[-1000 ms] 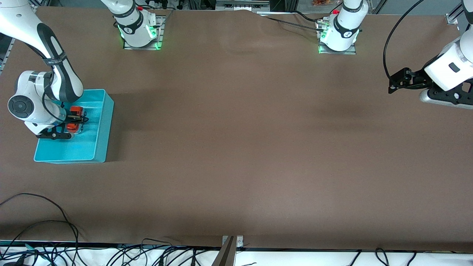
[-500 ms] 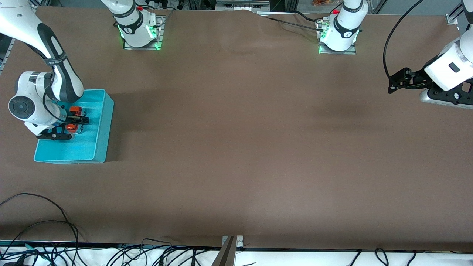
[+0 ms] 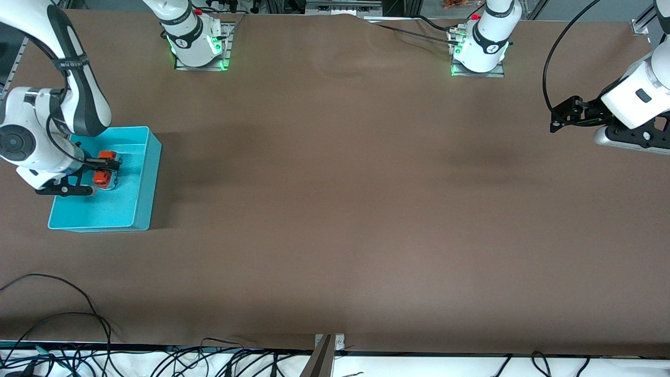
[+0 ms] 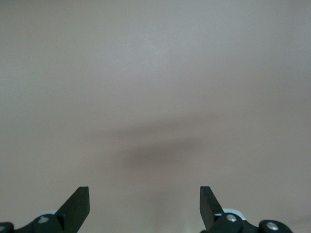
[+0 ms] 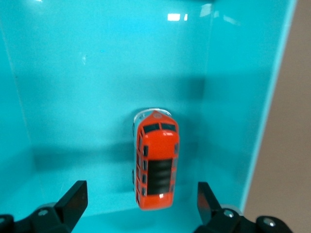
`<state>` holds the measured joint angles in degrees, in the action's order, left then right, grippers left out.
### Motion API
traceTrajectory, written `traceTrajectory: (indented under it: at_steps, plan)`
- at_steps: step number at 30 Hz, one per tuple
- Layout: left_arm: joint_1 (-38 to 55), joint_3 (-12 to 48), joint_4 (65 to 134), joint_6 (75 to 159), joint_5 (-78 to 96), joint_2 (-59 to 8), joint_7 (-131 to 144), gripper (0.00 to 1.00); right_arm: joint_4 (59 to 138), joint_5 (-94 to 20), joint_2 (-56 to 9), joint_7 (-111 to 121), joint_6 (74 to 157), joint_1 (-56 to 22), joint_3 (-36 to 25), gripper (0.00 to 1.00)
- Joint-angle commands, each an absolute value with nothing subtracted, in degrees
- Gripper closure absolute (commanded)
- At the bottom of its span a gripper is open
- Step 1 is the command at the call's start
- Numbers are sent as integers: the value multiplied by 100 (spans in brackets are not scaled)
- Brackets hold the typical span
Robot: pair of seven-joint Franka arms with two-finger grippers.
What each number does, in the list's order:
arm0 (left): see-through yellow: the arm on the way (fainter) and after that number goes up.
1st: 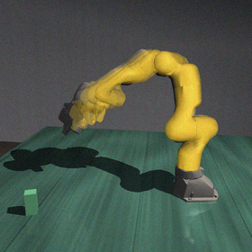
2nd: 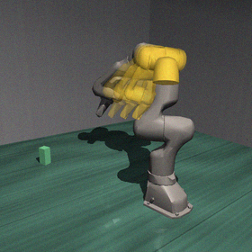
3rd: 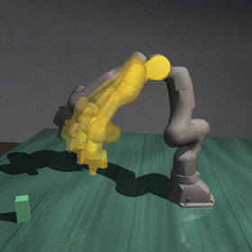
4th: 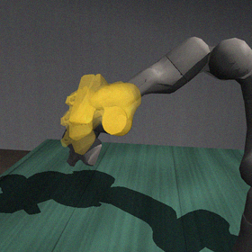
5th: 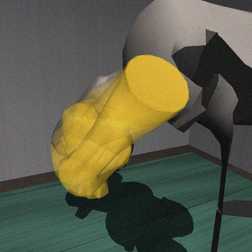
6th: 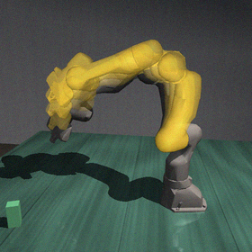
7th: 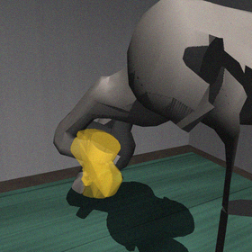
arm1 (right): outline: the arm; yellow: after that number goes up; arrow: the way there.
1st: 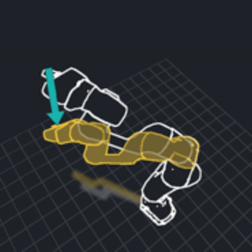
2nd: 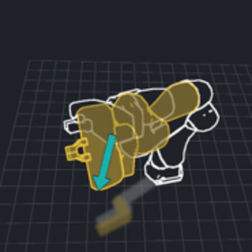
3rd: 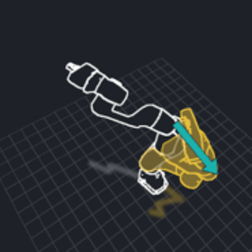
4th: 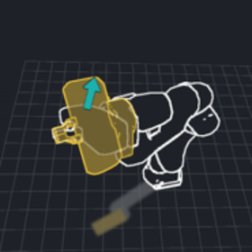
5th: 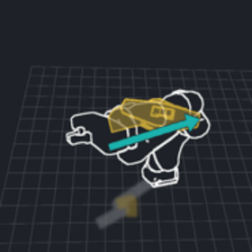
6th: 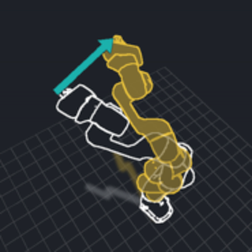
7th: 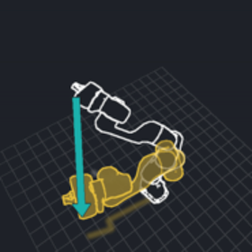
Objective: Wind up bus and store in blue box
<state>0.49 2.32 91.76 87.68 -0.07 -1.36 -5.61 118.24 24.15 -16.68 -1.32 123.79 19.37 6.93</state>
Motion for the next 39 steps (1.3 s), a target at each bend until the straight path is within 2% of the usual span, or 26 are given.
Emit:
traceTrajectory:
  at_steps: [1, 9, 18, 25, 39]
  plan:
    - [53, 229, 8982, 8648, 18, -229, -510, 0, 11918, 2417, -1152, -202, 11963, 1995, 896, 0]
    - [44, 229, 8991, 8648, 18, -229, -510, 0, 11944, 1723, -642, -202, 11804, 1986, 1063, 0]
    - [35, 220, 9000, 8648, 18, -229, -510, 0, 11708, 467, 35, -202, 11163, 1986, 1187, 0]
    - [35, 229, 9000, 8648, 18, -229, -519, 0, 10750, 1, 0, -211, 10029, 1846, 1178, 0]
    - [44, 229, 9000, 8648, 18, -229, -510, 0, 9739, -158, -465, -1652, 9581, 722, 1055, 0]
